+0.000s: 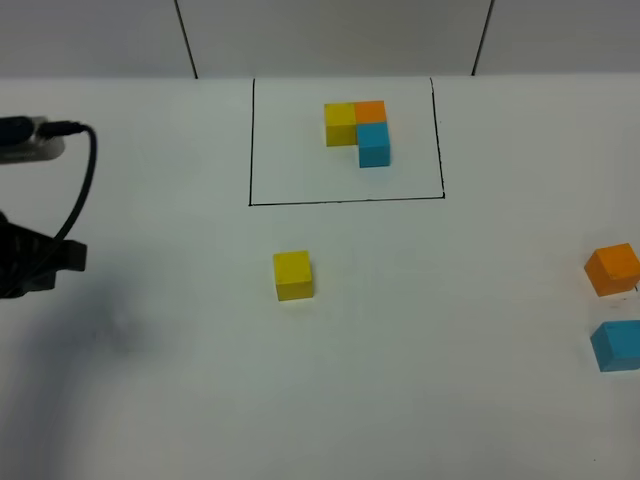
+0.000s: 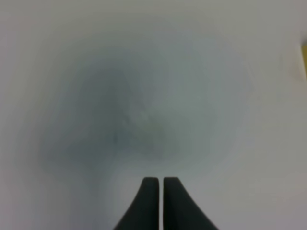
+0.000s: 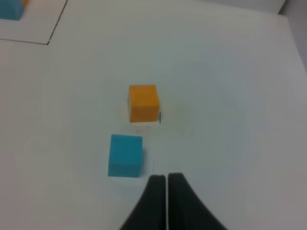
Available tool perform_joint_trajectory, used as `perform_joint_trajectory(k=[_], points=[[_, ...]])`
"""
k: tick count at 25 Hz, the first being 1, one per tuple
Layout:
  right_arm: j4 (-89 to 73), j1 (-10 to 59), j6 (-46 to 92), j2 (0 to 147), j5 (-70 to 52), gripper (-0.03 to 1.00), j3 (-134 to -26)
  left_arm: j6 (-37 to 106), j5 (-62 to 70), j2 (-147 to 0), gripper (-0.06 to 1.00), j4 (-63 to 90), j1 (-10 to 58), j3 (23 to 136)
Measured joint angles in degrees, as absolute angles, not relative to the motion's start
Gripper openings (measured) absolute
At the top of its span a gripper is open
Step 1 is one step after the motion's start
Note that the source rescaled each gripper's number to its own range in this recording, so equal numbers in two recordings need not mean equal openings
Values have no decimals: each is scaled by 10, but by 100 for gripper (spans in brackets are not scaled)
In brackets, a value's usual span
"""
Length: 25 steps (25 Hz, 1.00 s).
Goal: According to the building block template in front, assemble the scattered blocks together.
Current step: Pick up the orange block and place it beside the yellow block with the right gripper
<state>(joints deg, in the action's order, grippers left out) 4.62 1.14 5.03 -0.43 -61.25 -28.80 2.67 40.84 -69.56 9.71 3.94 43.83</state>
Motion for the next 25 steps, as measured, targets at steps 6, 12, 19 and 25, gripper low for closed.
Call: perform_joint_trajectory(k=[6,12,19,25], points=[[46,11,50,-4,-613,1,-288,19,471,-560,0,80,-4,361],[46,11,50,-4,-613,1,-288,6,568,-419,0,39,-24,336],[46,11,50,-4,-613,1,-288,-10,612,-300,0,34,-24,295],[46,11,50,-4,-613,1,-288,-6,612,-246,0,-6,-24,294]])
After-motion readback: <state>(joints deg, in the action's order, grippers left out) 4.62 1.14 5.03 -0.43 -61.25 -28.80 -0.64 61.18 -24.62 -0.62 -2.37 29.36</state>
